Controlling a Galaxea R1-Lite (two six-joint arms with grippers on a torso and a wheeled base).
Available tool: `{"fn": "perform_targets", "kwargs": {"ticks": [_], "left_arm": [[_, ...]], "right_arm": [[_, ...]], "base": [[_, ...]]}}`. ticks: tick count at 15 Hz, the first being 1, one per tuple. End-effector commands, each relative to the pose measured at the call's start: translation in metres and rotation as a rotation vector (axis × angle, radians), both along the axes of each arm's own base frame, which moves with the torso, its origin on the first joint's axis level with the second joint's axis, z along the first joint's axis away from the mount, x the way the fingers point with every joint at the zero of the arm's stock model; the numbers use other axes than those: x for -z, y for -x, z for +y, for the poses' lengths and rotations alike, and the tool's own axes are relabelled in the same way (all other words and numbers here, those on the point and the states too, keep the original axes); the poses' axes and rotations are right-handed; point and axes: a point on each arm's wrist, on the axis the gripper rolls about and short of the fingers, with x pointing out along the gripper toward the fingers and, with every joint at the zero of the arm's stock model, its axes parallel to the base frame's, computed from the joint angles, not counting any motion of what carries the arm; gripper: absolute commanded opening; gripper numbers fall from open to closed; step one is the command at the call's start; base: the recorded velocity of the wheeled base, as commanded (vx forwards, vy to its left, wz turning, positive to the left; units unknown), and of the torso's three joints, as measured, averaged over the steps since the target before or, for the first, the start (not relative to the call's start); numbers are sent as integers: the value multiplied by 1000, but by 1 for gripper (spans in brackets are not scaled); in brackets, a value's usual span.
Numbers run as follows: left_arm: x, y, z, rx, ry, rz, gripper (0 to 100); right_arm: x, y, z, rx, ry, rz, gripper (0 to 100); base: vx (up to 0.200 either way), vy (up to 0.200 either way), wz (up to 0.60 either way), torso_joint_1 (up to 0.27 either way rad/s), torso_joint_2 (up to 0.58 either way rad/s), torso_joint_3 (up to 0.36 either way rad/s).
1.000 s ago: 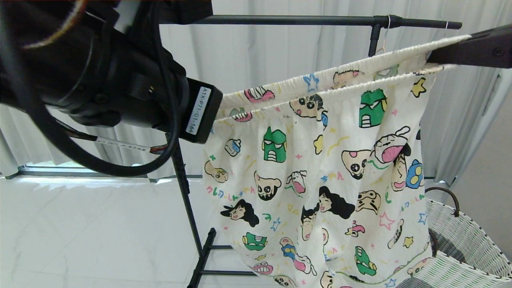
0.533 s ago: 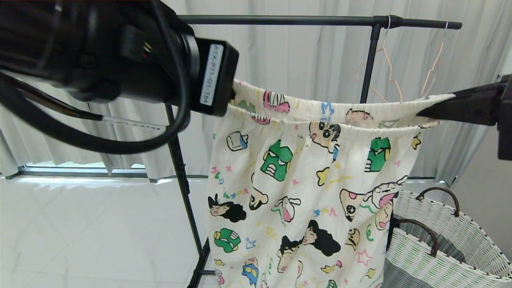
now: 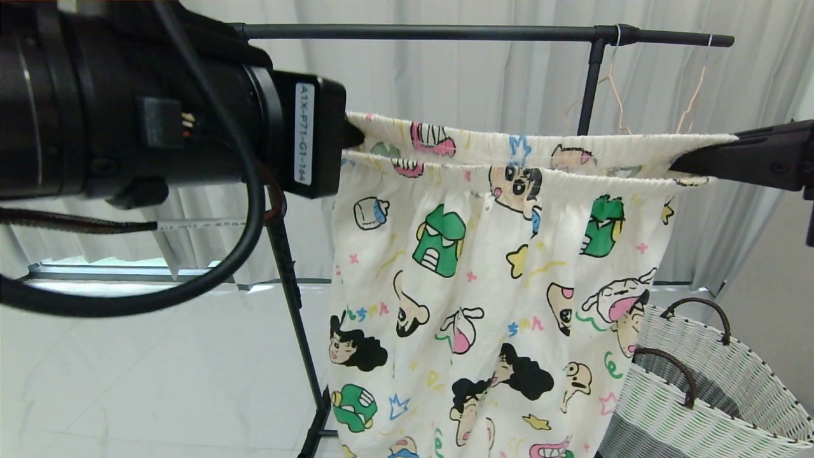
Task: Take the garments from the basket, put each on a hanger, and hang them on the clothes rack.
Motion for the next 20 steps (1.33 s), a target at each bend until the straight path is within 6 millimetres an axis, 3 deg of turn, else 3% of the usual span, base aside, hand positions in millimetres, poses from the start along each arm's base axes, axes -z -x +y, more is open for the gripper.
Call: {"fn": "perform_targets", "kwargs": {"ticks": [1,3,4,9,11,15,17,20], "left_arm": [[6,9,13,8,-17,-3,0],[4,9,13,14,-35,-20,0],[3,9,14,14,-36,-25,0],[5,0,13,-37,-32,-38,0],[8,-8,21,-116,-49,-35,0],[21,-11,38,-179,-79,-5,0],[36,0,48,-183,-112,24,0],[92,27,104,-291,-284,105,0]], "right_arm": [[0,-1,2,-13,-9,-6,0],[0,-2,3,-15,-5,-3,0],[1,-2,4,-14,0,-1,100],[14,11,2,-74,26,17,100],[21,29,-13,-133,15,19,100],[25,41,-38,-102,-16,3,100],[36,26,-56,149,22,11,100],[48,6,-91,597,96,37,100]], "base": [[0,0,0,0,0,0],[0,0,0,0,0,0],[0,0,0,0,0,0],[0,0,0,0,0,0],[0,0,0,0,0,0],[0,0,0,0,0,0],[0,0,0,0,0,0],[0,0,0,0,0,0]]}}
